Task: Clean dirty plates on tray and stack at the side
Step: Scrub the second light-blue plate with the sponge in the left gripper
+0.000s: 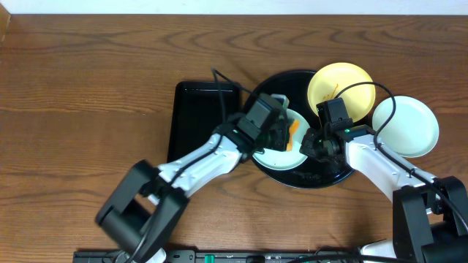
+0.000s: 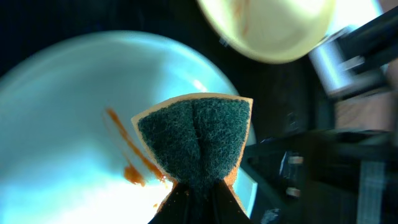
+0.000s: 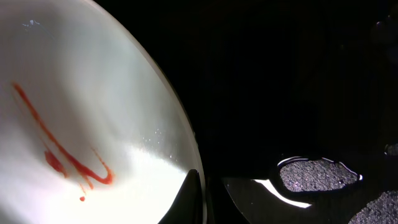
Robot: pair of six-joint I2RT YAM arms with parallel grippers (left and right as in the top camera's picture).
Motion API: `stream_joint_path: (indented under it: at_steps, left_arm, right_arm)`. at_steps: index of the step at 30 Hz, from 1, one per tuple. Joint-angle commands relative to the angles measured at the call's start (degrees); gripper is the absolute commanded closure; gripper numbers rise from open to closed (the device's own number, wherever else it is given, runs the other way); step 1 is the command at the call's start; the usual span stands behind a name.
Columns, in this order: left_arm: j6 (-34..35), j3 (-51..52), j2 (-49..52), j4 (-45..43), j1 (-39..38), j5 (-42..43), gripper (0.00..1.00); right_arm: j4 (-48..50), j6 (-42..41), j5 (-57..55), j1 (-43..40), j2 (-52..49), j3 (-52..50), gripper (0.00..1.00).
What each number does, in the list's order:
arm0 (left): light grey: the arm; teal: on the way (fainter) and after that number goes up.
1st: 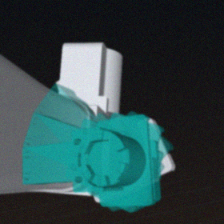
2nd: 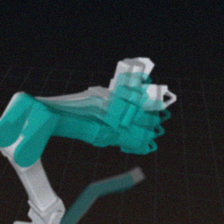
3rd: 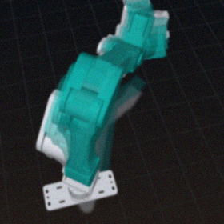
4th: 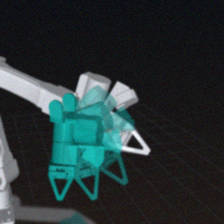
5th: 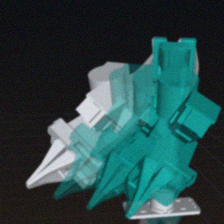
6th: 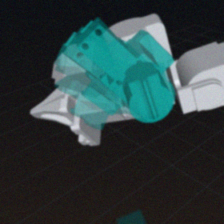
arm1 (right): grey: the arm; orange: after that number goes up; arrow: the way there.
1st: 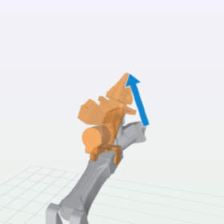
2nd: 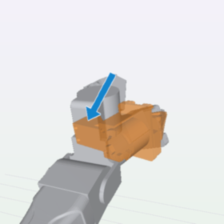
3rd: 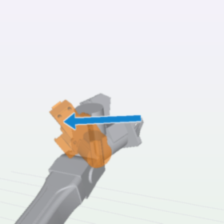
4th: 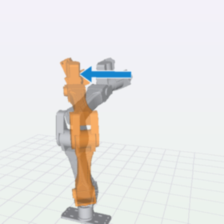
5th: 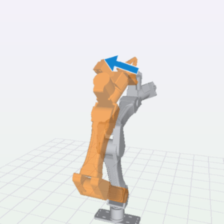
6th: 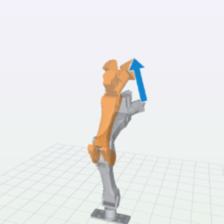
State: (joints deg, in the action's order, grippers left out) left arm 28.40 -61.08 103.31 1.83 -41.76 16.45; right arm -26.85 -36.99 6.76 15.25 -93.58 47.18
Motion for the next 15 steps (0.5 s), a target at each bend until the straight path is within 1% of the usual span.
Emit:
stream_joint_path:
  at_steps: [1,5,8,9,12,15]
  left_arm:
    - [2.97,0.48,2.73,-1.46,-1.22,-0.13,0.92]
    - [3.02,0.48,5.66,-3.04,-2.14,3.17,0.92]
    - [2.80,0.48,7.58,-3.04,-2.47,2.69,0.92]
    - [2.73,0.48,8.20,-2.86,-2.40,1.46,0.92]
    - [2.71,0.48,8.81,-1.44,-1.11,-6.08,0.92]
    - [2.78,0.26,8.74,-2.19,1.57,-9.53,0.92]
  right_arm:
    - [-0.22,1.07,-0.55,0.50,1.01,-0.35,0.99]
    - [-0.22,1.07,-0.55,0.50,1.01,-0.35,0.99]
    - [-0.26,1.07,-0.55,0.50,1.01,-0.35,0.99]
    - [-0.39,1.07,-0.57,0.50,1.01,-0.35,0.99]
    - [-0.94,1.07,-0.57,0.50,1.01,-0.35,0.99]
    - [-1.75,1.14,-0.57,0.50,1.01,-0.35,0.99]
